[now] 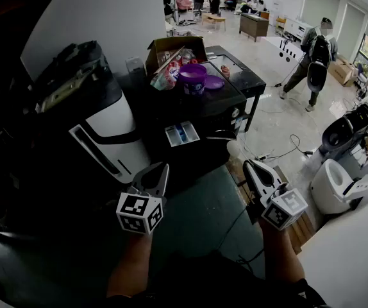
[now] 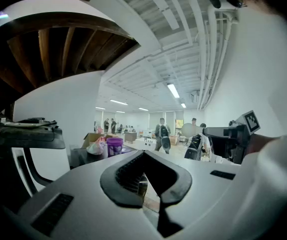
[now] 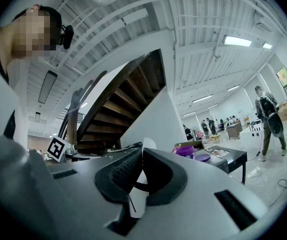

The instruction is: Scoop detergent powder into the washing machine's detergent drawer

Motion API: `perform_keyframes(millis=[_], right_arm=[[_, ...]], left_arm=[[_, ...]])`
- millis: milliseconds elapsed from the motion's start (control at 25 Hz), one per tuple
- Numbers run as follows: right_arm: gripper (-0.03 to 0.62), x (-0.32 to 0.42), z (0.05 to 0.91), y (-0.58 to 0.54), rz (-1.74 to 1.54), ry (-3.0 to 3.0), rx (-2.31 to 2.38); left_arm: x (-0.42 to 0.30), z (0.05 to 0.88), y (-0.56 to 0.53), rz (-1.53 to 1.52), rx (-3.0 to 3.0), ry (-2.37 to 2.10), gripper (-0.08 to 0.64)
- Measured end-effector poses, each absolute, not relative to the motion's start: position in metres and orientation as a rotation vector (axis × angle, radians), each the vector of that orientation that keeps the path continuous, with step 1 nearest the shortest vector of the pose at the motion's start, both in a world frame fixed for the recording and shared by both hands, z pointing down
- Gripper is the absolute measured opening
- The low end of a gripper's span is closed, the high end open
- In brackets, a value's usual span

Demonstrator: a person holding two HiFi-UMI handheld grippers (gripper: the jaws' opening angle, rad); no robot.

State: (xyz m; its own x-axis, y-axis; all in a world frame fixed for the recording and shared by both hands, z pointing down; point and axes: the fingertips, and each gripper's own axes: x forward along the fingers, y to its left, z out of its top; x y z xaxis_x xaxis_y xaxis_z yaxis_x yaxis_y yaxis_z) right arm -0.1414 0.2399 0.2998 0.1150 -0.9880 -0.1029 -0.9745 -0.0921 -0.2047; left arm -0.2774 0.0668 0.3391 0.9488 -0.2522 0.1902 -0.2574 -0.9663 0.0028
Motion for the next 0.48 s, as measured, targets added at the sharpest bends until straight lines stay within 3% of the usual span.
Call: perform_keyframes(millis=[480], right_arm=[[0.018, -0.1435, 0.3008, 0.2435, -0.102, 1.947, -2.16]], left_arm=[[-0.2793, 0.3432, 0.0716, 0.284, 3.056, -0.396, 0.006]])
